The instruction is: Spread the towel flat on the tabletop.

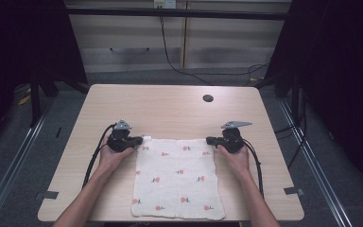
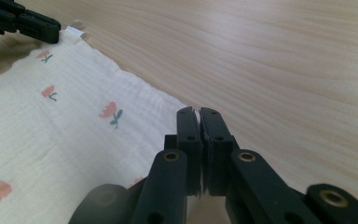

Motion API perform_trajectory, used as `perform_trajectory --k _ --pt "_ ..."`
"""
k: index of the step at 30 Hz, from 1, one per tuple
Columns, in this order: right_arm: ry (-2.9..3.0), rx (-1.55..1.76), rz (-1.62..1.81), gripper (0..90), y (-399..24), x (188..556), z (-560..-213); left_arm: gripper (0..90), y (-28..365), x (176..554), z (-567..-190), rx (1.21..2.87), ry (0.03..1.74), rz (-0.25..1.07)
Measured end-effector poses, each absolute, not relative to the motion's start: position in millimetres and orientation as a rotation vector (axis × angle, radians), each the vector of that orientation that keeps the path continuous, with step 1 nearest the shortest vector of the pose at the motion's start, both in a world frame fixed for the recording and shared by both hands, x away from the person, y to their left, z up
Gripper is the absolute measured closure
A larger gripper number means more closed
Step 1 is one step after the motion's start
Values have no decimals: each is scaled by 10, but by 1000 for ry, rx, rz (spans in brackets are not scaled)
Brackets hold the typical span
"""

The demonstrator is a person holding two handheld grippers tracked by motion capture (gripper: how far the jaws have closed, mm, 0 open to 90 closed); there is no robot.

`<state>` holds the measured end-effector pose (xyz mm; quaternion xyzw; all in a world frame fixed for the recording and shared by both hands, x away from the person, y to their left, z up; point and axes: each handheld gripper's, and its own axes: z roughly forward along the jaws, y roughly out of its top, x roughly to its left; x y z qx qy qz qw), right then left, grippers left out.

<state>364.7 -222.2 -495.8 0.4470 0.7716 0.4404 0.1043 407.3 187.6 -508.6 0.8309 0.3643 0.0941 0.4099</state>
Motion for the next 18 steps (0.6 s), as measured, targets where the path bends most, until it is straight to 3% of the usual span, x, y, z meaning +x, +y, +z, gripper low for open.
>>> perform_trajectory --k 18 --pt "2214 1269 1367 876 -2261 3570 -4767 856 1974 3981 -4738 1964 877 268"
